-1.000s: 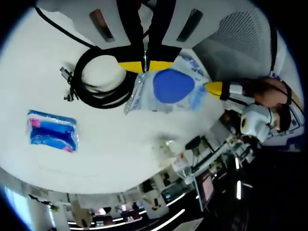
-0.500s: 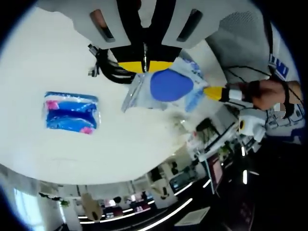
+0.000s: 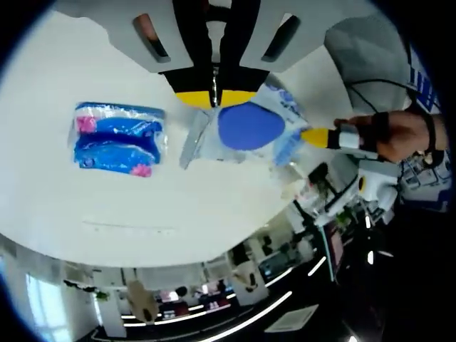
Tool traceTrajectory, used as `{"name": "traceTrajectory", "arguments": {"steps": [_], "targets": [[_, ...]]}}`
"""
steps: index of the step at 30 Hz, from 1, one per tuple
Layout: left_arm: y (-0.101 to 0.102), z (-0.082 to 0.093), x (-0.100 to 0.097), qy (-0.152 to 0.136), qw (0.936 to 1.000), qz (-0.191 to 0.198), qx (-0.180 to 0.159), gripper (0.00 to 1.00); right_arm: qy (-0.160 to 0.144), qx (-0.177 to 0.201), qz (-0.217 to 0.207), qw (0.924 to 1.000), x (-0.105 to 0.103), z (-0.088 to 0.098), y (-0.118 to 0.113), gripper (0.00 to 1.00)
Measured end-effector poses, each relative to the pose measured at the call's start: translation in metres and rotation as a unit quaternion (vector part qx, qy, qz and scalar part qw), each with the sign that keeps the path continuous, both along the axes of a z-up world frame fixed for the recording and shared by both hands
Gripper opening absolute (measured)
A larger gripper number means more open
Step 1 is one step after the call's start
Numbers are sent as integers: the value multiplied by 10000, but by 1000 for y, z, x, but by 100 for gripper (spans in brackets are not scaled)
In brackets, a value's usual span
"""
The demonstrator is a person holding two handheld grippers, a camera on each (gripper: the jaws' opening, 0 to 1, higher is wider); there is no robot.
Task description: Arrange the tabletop items into an orderly group along one side of the table until the central work area is clear of visible clutter.
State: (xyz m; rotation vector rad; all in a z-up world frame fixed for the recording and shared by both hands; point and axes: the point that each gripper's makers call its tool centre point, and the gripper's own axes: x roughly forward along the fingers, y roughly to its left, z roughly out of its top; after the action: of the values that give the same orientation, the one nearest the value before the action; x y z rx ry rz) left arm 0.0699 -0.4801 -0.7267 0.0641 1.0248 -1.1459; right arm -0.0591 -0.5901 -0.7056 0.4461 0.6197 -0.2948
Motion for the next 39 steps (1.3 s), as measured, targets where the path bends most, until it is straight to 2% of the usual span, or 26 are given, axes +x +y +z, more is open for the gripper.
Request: {"name": "traceTrajectory", "arguments": {"steps": [1,6,9,12,20,21,25,30,39], "targets": [[-3,-1,2,88,9998,149,-27,0,1,9,-31,10000,1,0,-4,0],[-15,0,9,135,9994,308,-107,0,-41,39,-126,9999,7,2,-18,0],[-23,2,13,349,9976,535,-283,0,-299,334,-362,9983,14,4,-24,0],[-25,1,19,507,9950,792,-327,0,-241,390,-468,9979,15,-5,-31,0],[-26,-7,26,561,9919,1096,-307,0,-102,589,-520,9969,23,-24,-27,0],[-25,-9,26,595,9909,1164,-313,0,-82,591,-517,9969,23,-25,-27,0],[-27,-12,26,1008,9785,1728,-501,0,15,605,-552,9966,22,-32,-29,0],[-31,-19,24,835,9825,1628,-359,1,124,680,-650,9955,21,-41,-34,0],[-35,-24,41,810,9815,1705,-315,1,97,787,-671,9946,26,-42,-42,0]]}}
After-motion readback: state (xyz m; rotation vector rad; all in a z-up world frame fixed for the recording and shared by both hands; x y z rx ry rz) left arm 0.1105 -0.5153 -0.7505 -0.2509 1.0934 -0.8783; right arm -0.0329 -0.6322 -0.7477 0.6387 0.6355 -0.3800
